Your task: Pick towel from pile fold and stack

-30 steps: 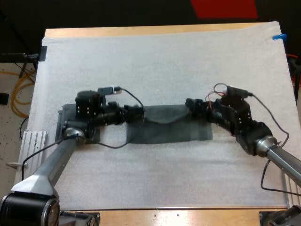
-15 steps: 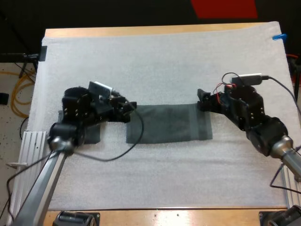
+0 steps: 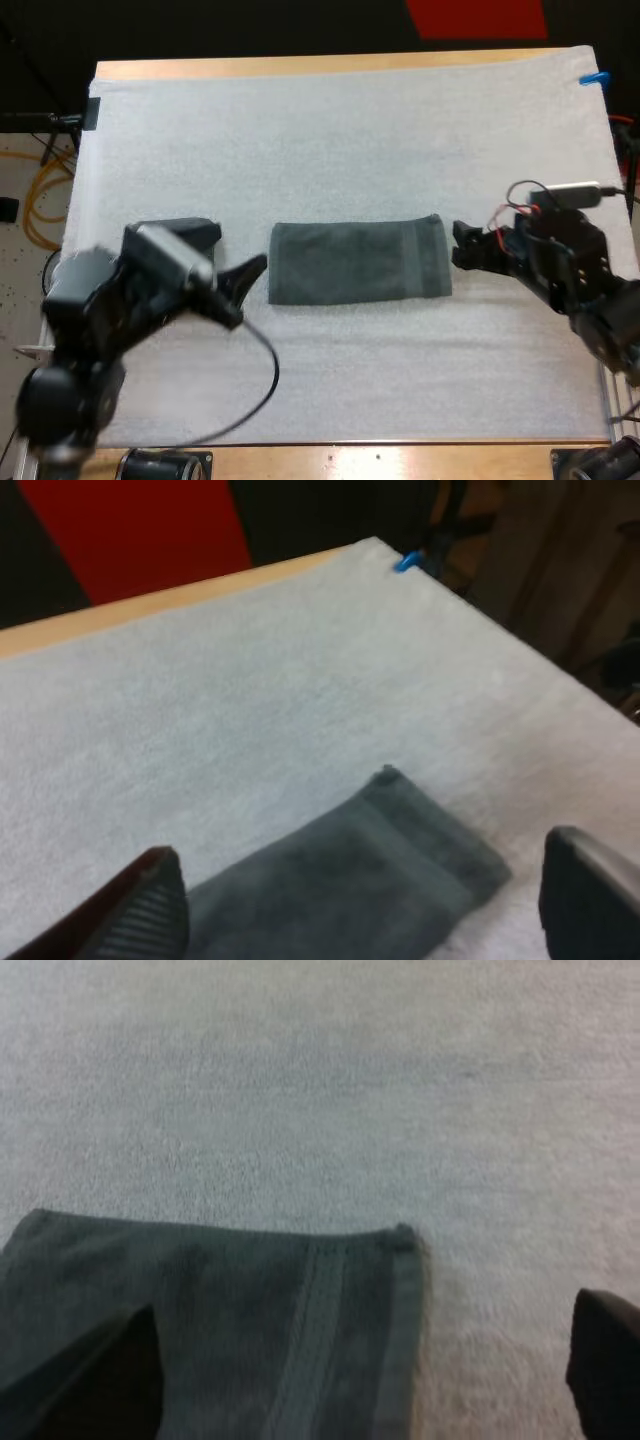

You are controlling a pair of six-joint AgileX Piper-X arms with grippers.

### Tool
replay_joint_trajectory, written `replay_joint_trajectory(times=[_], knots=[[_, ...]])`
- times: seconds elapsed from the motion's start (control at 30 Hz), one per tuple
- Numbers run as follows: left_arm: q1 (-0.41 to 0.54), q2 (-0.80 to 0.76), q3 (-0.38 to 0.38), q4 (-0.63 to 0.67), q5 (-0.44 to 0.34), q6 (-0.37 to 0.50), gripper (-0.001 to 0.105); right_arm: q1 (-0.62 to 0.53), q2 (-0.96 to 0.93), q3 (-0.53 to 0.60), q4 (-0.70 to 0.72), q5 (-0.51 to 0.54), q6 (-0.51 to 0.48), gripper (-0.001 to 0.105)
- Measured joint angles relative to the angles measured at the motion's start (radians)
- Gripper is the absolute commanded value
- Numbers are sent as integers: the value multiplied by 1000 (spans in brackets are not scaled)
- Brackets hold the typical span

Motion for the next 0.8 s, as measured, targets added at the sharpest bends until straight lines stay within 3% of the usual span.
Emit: replay_joint_trajectory(times=[0.27, 0.5, 0.8], knots=[[0, -94, -21, 271, -25, 0, 71, 0, -116, 0, 109, -2, 37, 79], [0, -94, -21, 292, -45, 0, 71, -22, -74, 0, 130, -5, 110, 79], [0, -94, -21, 293, -45, 0, 71, -237, 165, 0, 117, -254, 131, 79]])
